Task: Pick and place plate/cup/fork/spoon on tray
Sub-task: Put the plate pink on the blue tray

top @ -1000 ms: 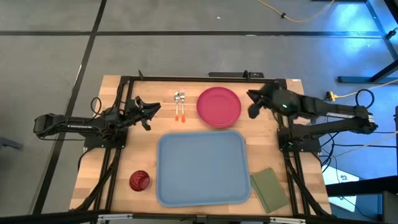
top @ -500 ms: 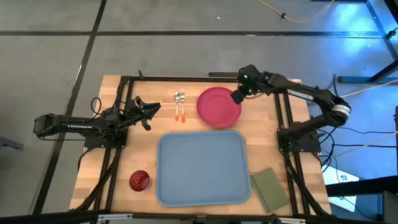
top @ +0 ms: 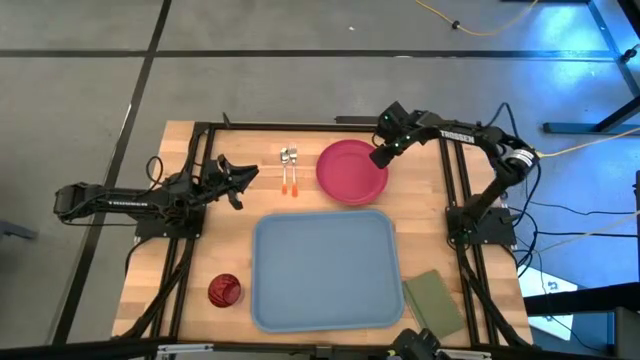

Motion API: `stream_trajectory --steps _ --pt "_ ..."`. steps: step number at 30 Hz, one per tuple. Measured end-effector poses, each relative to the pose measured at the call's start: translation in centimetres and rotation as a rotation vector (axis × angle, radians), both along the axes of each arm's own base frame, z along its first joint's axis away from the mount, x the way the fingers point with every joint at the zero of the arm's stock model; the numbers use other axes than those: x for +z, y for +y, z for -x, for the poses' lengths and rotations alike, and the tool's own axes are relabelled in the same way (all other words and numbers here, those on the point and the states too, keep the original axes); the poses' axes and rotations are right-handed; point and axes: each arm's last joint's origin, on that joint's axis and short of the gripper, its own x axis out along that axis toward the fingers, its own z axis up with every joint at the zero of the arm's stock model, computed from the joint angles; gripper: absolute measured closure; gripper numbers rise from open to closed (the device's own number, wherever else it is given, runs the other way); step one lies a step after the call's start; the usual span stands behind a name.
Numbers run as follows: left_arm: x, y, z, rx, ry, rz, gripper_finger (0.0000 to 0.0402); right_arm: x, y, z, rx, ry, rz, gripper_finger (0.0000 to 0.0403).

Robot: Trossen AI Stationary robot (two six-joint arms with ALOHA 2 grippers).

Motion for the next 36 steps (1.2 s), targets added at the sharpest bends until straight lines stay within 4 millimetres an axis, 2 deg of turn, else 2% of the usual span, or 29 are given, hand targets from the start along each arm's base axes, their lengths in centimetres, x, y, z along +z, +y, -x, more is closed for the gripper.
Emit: stream_trajectory --steps 4,11,16,27,36 --pt "-0.1 0.0 0.0 0.0 0.014 0.002 0.0335 -0.9 -0.2 -0.1 0.004 0.023 -0.018 0.0301" --pt "-0.7 0.0 -0.1 0.0 0.074 0.011 0.0335 -0.9 -0.4 -0.3 -0.004 0.022 0.02 0.028" --pt "-0.7 0.0 -0.1 -0.001 0.077 0.012 0.0335 -0.9 -0.6 -0.1 -0.043 0.086 0.086 0.0279" --pt "-0.7 0.0 -0.1 -0.001 0.076 0.013 0.0335 -1.0 -0.4 0.0 -0.094 0.077 0.042 0.0279" --pt "-0.7 0.0 -0.1 -0.003 0.076 0.013 0.0335 -3.2 0.7 1.2 -0.134 0.118 -0.029 0.0279"
